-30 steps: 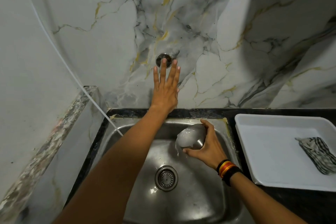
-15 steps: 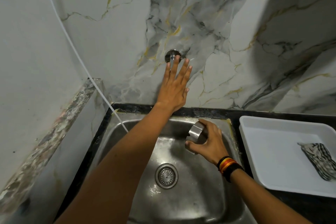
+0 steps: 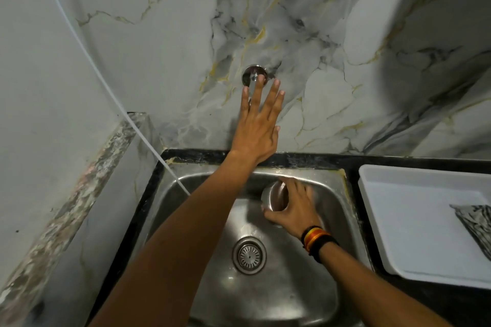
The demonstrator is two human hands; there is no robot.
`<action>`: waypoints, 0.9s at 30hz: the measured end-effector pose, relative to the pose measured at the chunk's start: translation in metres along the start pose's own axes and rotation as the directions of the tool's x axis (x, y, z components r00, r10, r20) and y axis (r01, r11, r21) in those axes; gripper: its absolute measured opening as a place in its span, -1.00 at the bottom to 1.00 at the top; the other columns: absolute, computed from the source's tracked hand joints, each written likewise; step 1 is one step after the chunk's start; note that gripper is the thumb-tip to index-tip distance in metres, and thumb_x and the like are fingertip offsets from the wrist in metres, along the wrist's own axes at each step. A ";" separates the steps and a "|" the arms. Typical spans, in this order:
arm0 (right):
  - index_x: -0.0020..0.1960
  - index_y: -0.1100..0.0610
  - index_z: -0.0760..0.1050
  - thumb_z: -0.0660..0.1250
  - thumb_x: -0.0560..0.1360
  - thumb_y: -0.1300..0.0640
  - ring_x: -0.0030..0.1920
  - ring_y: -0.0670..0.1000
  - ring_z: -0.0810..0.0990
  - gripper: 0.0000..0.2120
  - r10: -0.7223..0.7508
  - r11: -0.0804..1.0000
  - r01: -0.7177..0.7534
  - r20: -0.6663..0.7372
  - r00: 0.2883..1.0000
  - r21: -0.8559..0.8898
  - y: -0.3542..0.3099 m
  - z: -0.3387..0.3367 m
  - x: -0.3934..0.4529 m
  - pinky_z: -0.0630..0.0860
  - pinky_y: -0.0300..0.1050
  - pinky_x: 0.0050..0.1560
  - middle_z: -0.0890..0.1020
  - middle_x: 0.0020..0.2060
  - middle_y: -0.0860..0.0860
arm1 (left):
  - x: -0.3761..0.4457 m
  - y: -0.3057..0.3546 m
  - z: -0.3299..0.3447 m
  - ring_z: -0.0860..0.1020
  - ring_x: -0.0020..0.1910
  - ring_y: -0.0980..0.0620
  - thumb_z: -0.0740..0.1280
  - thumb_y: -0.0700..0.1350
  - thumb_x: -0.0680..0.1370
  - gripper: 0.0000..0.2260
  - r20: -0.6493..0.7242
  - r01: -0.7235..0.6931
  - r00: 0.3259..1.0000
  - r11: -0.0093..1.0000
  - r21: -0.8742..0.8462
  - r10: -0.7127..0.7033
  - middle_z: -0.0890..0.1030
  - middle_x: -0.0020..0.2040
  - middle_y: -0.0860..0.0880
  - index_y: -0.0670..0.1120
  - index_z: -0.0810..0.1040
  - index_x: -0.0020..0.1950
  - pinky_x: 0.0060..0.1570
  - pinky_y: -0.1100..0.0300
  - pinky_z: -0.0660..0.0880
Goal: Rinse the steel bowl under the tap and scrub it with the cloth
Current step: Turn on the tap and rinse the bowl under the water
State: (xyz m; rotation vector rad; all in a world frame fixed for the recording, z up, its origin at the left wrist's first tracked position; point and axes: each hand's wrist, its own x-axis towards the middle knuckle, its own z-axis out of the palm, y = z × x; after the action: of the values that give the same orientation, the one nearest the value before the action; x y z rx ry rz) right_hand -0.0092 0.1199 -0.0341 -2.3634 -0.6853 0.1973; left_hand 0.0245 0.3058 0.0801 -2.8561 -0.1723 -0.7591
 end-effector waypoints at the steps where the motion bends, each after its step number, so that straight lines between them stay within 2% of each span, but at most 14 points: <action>1: 0.50 -0.08 0.34 0.51 0.26 -0.32 0.30 0.10 0.39 -0.11 -0.008 1.000 0.008 -0.034 0.999 -0.001 0.001 0.004 -0.002 0.47 0.06 0.25 0.48 0.34 -0.02 | 0.000 -0.001 0.002 -0.19 0.73 -0.37 0.16 0.05 0.69 -0.26 -0.003 0.000 1.000 1.000 0.006 0.000 -0.14 0.79 -0.19 -0.11 -0.13 0.77 0.68 -0.37 -0.23; 2: 0.52 -0.09 0.33 0.48 0.25 -0.36 0.31 0.11 0.38 -0.09 -0.013 0.999 0.013 -0.026 1.000 -0.030 0.002 0.007 -0.002 0.48 0.11 0.26 0.47 0.36 -0.02 | 0.001 -0.002 0.003 -0.19 0.73 -0.37 0.16 0.05 0.69 -0.26 -0.012 0.003 1.000 1.000 0.015 -0.003 -0.14 0.79 -0.19 -0.11 -0.12 0.77 0.68 -0.37 -0.22; 5: 0.56 -0.10 0.29 0.44 0.23 -0.39 0.40 0.18 0.34 -0.03 0.130 0.982 -0.119 0.066 0.989 -0.144 0.006 0.015 -0.002 0.47 0.26 0.29 0.41 0.43 0.03 | 0.001 -0.001 -0.002 -0.17 0.73 -0.38 0.15 0.06 0.70 -0.27 0.010 0.008 1.000 1.000 0.001 -0.008 -0.13 0.79 -0.19 -0.11 -0.12 0.77 0.69 -0.40 -0.17; 7: 0.54 -0.13 0.29 0.41 0.21 -0.41 0.39 0.18 0.34 -0.04 0.107 0.984 -0.100 0.042 0.993 -0.148 0.011 0.022 -0.008 0.46 0.25 0.27 0.40 0.43 0.01 | -0.001 -0.001 0.004 -0.17 0.73 -0.39 0.15 0.07 0.70 -0.26 0.009 -0.012 1.000 0.999 0.034 0.012 -0.13 0.79 -0.20 -0.11 -0.12 0.77 0.68 -0.42 -0.14; 10: 0.55 -0.13 0.28 0.43 0.24 -0.42 0.40 0.16 0.34 -0.05 0.121 0.980 -0.103 0.098 0.988 -0.171 0.013 0.023 -0.009 0.46 0.23 0.30 0.39 0.44 0.00 | 0.000 -0.002 -0.002 -0.15 0.73 -0.40 0.17 0.08 0.69 -0.25 0.017 -0.001 1.000 1.000 0.019 0.001 -0.12 0.79 -0.20 -0.11 -0.12 0.77 0.68 -0.42 -0.17; 13: 0.56 -0.12 0.29 0.42 0.24 -0.43 0.41 0.15 0.34 -0.04 0.149 0.985 -0.139 0.098 0.984 -0.100 0.013 0.021 -0.011 0.47 0.22 0.31 0.41 0.45 -0.01 | -0.001 -0.001 0.001 -0.15 0.73 -0.41 0.18 0.07 0.68 -0.24 0.012 -0.007 1.000 0.999 0.042 0.007 -0.12 0.79 -0.21 -0.12 -0.11 0.77 0.67 -0.42 -0.19; 15: 0.58 -0.10 0.30 0.42 0.24 -0.41 0.43 0.16 0.35 -0.01 0.206 0.979 -0.203 0.101 0.973 -0.032 0.011 0.016 -0.014 0.46 0.23 0.35 0.42 0.46 0.01 | 0.001 -0.001 -0.005 -0.16 0.72 -0.41 0.18 0.08 0.67 -0.23 0.070 -0.009 0.998 0.999 0.039 0.007 -0.13 0.78 -0.21 -0.12 -0.13 0.77 0.67 -0.44 -0.15; 17: 0.58 -0.06 0.31 0.47 0.24 -0.39 0.41 0.13 0.42 -0.01 0.274 0.939 -0.284 0.078 0.959 0.192 0.009 0.008 -0.018 0.49 0.18 0.38 0.48 0.44 0.01 | -0.001 0.000 -0.005 -0.20 0.72 -0.41 0.18 0.10 0.68 -0.22 0.107 -0.013 0.994 0.997 0.069 0.006 -0.18 0.78 -0.20 -0.12 -0.15 0.77 0.67 -0.45 -0.14; 19: 0.50 -0.03 0.38 0.55 0.23 -0.35 0.26 0.06 0.58 -0.06 0.373 0.765 -0.377 0.120 0.920 0.522 0.004 -0.010 -0.020 0.54 0.10 0.34 0.60 0.33 0.01 | 0.002 0.000 -0.011 -0.26 0.71 -0.40 0.15 0.16 0.69 -0.21 0.203 0.002 0.979 0.997 0.082 -0.018 -0.24 0.78 -0.19 -0.10 -0.19 0.77 0.66 -0.46 -0.17; 21: 0.33 0.00 0.51 0.53 0.22 -0.38 0.14 0.06 0.67 -0.21 0.438 0.511 -0.430 0.205 0.875 0.744 0.003 -0.030 -0.023 0.59 0.15 0.30 0.69 0.17 0.02 | 0.006 -0.001 -0.019 -0.33 0.70 -0.38 0.09 0.24 0.71 -0.21 0.281 -0.016 0.960 0.993 0.116 -0.018 -0.30 0.76 -0.17 -0.07 -0.23 0.76 0.64 -0.48 -0.22; 23: 0.19 -0.01 0.68 0.43 0.37 -0.39 0.07 0.18 0.76 -0.43 0.416 0.256 -0.461 0.334 0.846 0.850 0.001 -0.054 -0.029 0.64 0.30 0.21 0.77 0.10 0.12 | 0.011 -0.003 -0.030 -0.42 0.67 -0.35 -0.02 0.30 0.73 -0.25 0.383 -0.029 0.924 0.993 0.117 -0.019 -0.35 0.75 -0.15 -0.04 -0.28 0.75 0.60 -0.50 -0.32; 24: 0.14 0.01 0.73 0.38 0.45 -0.36 0.01 0.19 0.79 -0.49 0.386 0.137 -0.440 0.361 0.849 0.887 0.002 -0.065 -0.033 0.68 0.31 0.12 0.78 0.08 0.16 | 0.011 -0.002 -0.037 -0.45 0.67 -0.34 -0.06 0.30 0.74 -0.28 0.401 -0.023 0.916 0.996 0.086 -0.014 -0.35 0.75 -0.14 -0.02 -0.26 0.75 0.59 -0.49 -0.38; 26: 0.16 0.06 0.73 0.32 0.53 -0.33 -0.06 0.21 0.80 -0.49 0.372 -0.072 -0.378 0.376 0.849 0.923 0.006 -0.083 -0.038 0.71 0.29 -0.05 0.78 0.05 0.21 | 0.002 0.007 -0.046 -0.45 0.68 -0.27 -0.06 0.26 0.75 -0.35 0.321 0.010 0.947 0.998 -0.058 0.009 -0.26 0.77 -0.09 0.02 -0.14 0.77 0.58 -0.44 -0.45; 27: 0.23 0.08 0.69 0.32 0.54 -0.32 0.00 0.27 0.78 -0.47 0.363 -0.145 -0.353 0.381 0.850 0.924 0.009 -0.091 -0.040 0.68 0.34 -0.04 0.77 0.09 0.24 | -0.007 0.017 -0.049 -0.42 0.70 -0.22 -0.04 0.24 0.76 -0.39 0.250 0.035 0.968 0.982 -0.185 0.013 -0.20 0.78 -0.04 0.05 -0.05 0.77 0.59 -0.39 -0.47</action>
State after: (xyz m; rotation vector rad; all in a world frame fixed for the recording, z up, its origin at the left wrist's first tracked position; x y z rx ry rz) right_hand -0.0112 0.0426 0.0285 -0.9110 0.2763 0.6804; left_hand -0.0021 0.2788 0.1159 -3.1280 -0.1577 -0.4327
